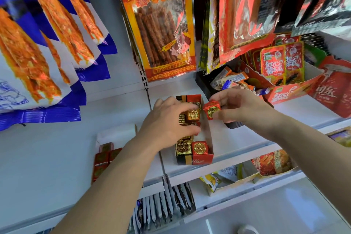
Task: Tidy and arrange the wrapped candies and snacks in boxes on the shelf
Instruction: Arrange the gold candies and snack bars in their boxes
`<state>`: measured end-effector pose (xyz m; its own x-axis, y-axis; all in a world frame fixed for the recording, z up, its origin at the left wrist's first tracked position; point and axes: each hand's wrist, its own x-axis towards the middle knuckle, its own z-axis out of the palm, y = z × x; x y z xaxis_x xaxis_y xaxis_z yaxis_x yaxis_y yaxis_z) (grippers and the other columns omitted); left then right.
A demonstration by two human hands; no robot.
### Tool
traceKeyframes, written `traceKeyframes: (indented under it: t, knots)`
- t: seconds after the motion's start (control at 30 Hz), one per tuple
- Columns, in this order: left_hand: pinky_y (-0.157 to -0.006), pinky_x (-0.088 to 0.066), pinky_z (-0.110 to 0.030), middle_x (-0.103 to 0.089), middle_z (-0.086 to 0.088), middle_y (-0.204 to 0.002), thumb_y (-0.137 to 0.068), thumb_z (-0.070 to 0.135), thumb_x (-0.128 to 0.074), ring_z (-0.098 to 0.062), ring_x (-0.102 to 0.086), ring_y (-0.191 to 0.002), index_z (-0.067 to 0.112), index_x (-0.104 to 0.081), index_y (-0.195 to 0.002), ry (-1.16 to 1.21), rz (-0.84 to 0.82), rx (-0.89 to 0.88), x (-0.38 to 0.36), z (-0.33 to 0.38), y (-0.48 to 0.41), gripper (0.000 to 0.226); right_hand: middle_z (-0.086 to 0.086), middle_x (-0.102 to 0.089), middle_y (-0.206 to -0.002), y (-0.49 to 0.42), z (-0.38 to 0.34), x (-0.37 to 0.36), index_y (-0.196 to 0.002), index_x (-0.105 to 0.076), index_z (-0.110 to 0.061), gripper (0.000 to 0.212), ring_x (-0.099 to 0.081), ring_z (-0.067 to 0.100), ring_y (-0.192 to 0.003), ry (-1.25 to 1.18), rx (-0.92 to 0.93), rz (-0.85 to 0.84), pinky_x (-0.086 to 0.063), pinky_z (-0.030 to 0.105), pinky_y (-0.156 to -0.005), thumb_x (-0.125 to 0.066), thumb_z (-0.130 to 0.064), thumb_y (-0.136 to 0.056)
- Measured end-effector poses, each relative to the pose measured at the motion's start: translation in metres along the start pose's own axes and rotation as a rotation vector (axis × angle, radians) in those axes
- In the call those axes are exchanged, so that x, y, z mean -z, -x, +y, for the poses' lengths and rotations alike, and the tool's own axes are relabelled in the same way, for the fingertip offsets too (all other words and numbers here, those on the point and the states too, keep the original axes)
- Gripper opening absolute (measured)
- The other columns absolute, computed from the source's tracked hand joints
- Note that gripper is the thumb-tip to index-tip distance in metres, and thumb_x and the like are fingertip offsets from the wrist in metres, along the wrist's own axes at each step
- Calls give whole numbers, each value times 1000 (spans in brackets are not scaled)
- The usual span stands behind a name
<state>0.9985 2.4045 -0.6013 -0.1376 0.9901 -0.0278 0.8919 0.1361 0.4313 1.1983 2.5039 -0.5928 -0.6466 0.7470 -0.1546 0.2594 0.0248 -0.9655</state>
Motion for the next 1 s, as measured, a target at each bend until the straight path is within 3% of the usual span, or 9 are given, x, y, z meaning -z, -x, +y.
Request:
traceKeyframes:
  t: [0.07,0.2,0.33,0.47,0.6,0.7,0.83,1.0]
  knots:
    - [-87,-37,-34,-44,13,-114,-83,60,-66,-14,-35,-116,54,-48,-133,-30,-9,21,-1,-2,-2,54,16,-68,-98,0,1,-1,-105,-70,-13,27,-56,21,-74,51,4,-34,-38,40,-68,-78,-4,-80]
    - [-84,-35,-29,-48,11,-116,-91,43,-63,-15,-38,-119,46,-60,-121,-33,178,43,-4,-2,-7,30,14,-69,-97,-2,-5,5,-105,-71,-13,28,-49,22,-69,92,-11,-125,-34,42,-66,-80,-6,-80]
    - [-87,-35,-32,-51,11,-119,-88,52,-64,-15,-41,-120,40,-66,-109,57,189,93,-9,-8,-11,24,13,-72,-100,-9,-14,3,-105,-71,-15,35,-50,30,-72,119,-14,-193,-35,46,-64,-83,-16,-73]
    - [-91,-34,-35,-54,15,-126,-89,47,-65,-16,-38,-120,44,-62,-117,161,155,54,-6,-10,-13,28,13,-73,-102,-13,-18,3,-104,-71,-13,30,-66,20,-80,206,44,-171,-49,38,-77,-82,-7,-77]
    - [-93,-37,-38,-57,24,-120,-88,43,-69,-15,-39,-111,43,-69,-100,193,80,-11,-7,-13,-15,12,11,-73,-100,-10,-14,10,-103,-73,-16,28,-66,32,-82,224,48,-125,-52,48,-87,-83,-9,-78]
    - [-91,-42,-40,-54,24,-117,-77,54,-74,-12,-37,-106,43,-68,-98,118,33,4,-5,-8,-17,25,7,-73,-98,-5,-12,16,-100,-74,-18,26,-67,27,-83,226,42,-110,-52,47,-88,-83,-11,-77]
    - [-94,-43,-39,-47,19,-124,-71,57,-77,-12,-36,-115,43,-61,-113,16,-16,31,-5,2,-18,46,5,-71,-99,-2,-12,19,-97,-75,-22,28,-65,25,-98,230,39,-60,-47,50,-98,-87,-15,-73]
    - [-86,-42,-36,-45,14,-126,-67,63,-76,-16,-38,-118,51,-42,-134,-40,-4,57,-12,3,-24,75,10,-69,-103,0,-8,18,-96,-74,-19,24,-64,28,-76,156,-17,-86,-54,58,-84,-83,-7,-76]
